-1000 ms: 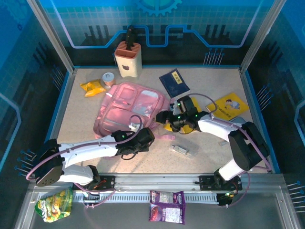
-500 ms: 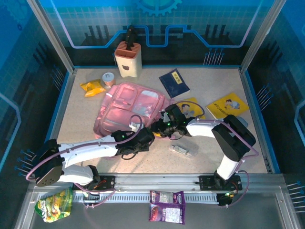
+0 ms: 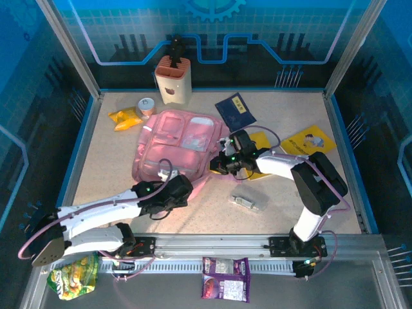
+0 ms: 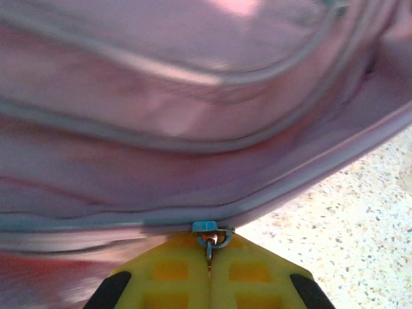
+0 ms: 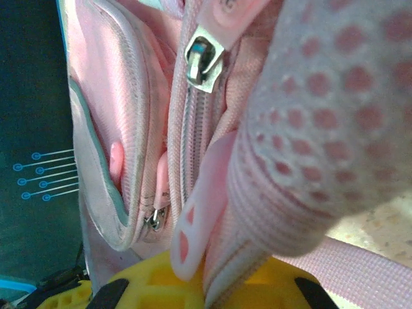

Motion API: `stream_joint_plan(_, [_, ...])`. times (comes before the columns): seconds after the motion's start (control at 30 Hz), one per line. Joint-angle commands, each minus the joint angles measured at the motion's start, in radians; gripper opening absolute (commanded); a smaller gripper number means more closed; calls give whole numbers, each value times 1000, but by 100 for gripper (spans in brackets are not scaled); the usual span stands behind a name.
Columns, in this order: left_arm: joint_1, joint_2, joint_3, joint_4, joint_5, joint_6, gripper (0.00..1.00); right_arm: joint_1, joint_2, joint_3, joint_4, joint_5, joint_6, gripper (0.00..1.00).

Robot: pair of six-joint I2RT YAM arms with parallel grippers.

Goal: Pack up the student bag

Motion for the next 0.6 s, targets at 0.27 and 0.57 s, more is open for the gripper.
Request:
stream_joint_plan(0.27, [21,-25,-32,96,82,12,0,-50,122,223,-86,-32,-119,9])
stream_joint_plan(0.57, [19,95,40,161,101,53,0,-53,-51,69,-160,62,-154,63])
